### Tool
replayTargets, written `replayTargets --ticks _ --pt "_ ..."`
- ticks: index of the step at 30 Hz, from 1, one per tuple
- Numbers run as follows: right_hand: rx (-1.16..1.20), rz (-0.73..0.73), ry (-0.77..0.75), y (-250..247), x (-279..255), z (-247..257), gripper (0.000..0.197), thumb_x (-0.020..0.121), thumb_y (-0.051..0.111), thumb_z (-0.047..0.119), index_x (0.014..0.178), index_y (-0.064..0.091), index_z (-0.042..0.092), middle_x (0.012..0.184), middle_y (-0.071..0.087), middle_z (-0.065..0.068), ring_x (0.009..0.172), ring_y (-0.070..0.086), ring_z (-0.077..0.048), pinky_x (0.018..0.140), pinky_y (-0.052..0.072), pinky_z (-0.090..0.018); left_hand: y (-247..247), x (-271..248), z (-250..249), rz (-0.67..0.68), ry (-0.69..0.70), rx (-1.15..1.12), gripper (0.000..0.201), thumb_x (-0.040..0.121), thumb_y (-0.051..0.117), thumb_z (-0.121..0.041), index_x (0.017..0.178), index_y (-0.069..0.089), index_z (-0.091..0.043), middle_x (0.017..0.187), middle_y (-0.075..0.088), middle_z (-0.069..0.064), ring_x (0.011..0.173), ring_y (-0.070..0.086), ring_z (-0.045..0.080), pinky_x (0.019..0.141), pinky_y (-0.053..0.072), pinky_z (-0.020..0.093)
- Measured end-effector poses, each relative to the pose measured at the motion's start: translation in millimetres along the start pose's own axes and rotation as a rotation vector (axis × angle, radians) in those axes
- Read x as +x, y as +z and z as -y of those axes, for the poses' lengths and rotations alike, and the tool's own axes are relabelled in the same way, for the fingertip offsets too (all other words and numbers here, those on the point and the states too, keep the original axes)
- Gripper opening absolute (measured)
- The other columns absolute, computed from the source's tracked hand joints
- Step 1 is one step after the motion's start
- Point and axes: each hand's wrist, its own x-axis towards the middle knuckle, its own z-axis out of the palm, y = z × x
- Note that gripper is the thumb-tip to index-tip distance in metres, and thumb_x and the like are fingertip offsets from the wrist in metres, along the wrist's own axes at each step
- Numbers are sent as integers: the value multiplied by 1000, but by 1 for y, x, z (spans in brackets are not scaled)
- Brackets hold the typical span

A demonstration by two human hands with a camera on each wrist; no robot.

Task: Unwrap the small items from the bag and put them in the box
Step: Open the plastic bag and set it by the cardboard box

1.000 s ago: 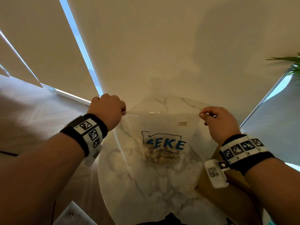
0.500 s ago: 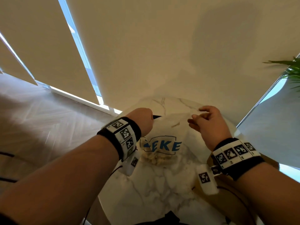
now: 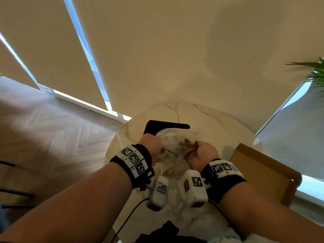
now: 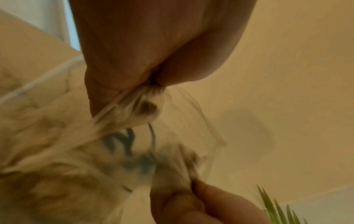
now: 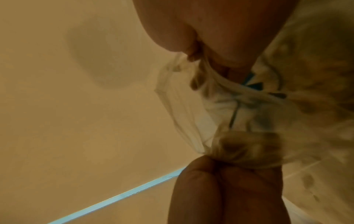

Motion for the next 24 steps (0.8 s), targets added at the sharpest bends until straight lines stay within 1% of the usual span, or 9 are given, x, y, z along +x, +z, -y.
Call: replayTargets --ticks 1,3,6,8,11,15,18,20,24 --pt "12 -19 62 -2 2 -1 39 107 29 8 112 57 -19 100 71 -26 108 60 -33 108 40 -45 3 2 7 -58 73 172 29 100 59 -36 117 66 -14 101 65 3 108 66 24 82 47 28" --pt "-46 -54 104 -7 4 -10 42 104 32 12 109 58 -20 111 68 -26 120 56 -33 111 39 -45 12 20 17 -8 -56 -73 37 94 65 -31 124 61 -10 115 65 6 114 65 29 91 54 32" --pt "-153 53 168 -16 -2 -14 45 94 42 29 100 77 2 100 75 -22 98 68 -37 87 52 -48 29 33 20 105 -153 -530 46 87 70 -36 123 64 -8 122 68 14 116 66 35 95 58 48" --pt "-234 119 185 -21 -5 -13 44 95 45 34 103 77 4 102 75 -22 95 68 -38 79 52 -45 31 34 21 128 -112 -270 40 101 55 -35 129 58 -8 126 65 16 115 64 34 98 55 44" --pt "-293 207 268 -29 9 -15 46 95 51 36 123 70 5 124 68 -20 117 63 -41 104 47 -55 33 43 27 94 -120 -139 38 108 40 -24 141 48 -7 136 59 18 123 59 35 102 49 40" --pt "-683 57 9 -35 18 -17 36 87 67 45 117 70 25 105 71 2 102 68 -21 87 50 -25 44 57 31 3 -127 -184 42 110 35 -21 145 44 0 141 56 21 129 55 36 105 46 39" --pt "-813 -58 -64 -46 39 -25 59 76 81 40 130 62 25 119 67 2 110 64 -19 96 49 -28 51 67 36 16 -260 -441 45 107 43 -25 144 46 2 142 55 24 131 54 38 108 45 43" --pt "-896 -103 -157 -44 41 -28 88 71 85 38 147 43 24 139 56 -1 124 57 -24 105 46 -31 51 68 41 0 -225 -291 50 103 53 -20 149 40 -3 143 54 20 130 54 36 107 45 40" --pt "-856 -127 -352 -48 33 -19 48 102 46 20 149 44 33 153 45 -3 121 53 -22 93 40 -25 52 70 46 41 -358 -854 52 99 58 -32 145 49 -11 137 58 17 127 55 38 108 47 48"
